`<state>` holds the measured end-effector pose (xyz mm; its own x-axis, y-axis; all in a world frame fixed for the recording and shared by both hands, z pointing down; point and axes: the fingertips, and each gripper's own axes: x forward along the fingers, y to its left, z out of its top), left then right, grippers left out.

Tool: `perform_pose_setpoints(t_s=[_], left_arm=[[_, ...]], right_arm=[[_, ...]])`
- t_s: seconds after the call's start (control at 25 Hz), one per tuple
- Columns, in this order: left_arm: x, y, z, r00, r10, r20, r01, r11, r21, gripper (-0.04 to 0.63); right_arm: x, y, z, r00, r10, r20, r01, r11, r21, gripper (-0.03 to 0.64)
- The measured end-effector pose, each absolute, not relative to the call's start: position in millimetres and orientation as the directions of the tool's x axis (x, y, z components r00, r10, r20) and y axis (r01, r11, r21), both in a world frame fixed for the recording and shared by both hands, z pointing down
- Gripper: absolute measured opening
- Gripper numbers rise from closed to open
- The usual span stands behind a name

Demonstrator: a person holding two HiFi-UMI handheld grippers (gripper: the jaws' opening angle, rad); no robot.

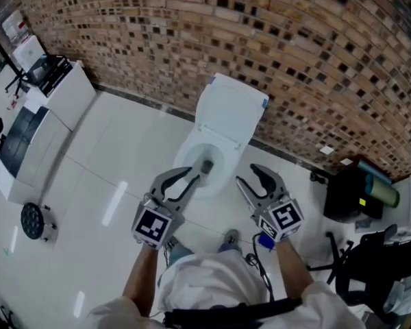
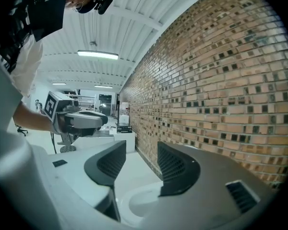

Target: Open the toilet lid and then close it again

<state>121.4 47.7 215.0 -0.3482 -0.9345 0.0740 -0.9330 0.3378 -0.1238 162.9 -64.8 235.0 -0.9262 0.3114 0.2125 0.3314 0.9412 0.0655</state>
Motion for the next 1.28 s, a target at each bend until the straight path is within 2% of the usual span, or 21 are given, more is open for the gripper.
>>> perform_pose_setpoints(t_s=[0.04, 0.52, 0.8, 1.16, 1.28], left_arm=[[118, 49, 217, -0.351, -0.932, 0.087, -0.933, 0.340, -0.119, 0.083], [106, 53, 217, -0.314, -0.948, 0.044, -0.947, 0.310, -0.079, 0.095], [101, 53, 220, -0.309, -0.948, 0.072, -0.950, 0.304, -0.076, 0.095], [88, -39, 229, -0.519, -0.854, 0.033, -0.854, 0.518, -0.041, 0.095], [93, -77, 235, -0.635, -0.772, 0.027, -0.772, 0.636, 0.014, 0.095]], right_arm=[[160, -62, 235, -0.926, 0.313, 0.211, 0.333, 0.941, 0.066, 0.210], [147, -47, 239, -0.921, 0.315, 0.229, 0.341, 0.937, 0.080, 0.210], [148, -83, 238, -0.928, 0.283, 0.241, 0.318, 0.940, 0.121, 0.210], [123, -243, 263, -0.860, 0.437, 0.265, 0.482, 0.866, 0.136, 0.210], [111, -303, 277, -0.784, 0.524, 0.332, 0.588, 0.798, 0.128, 0.212]])
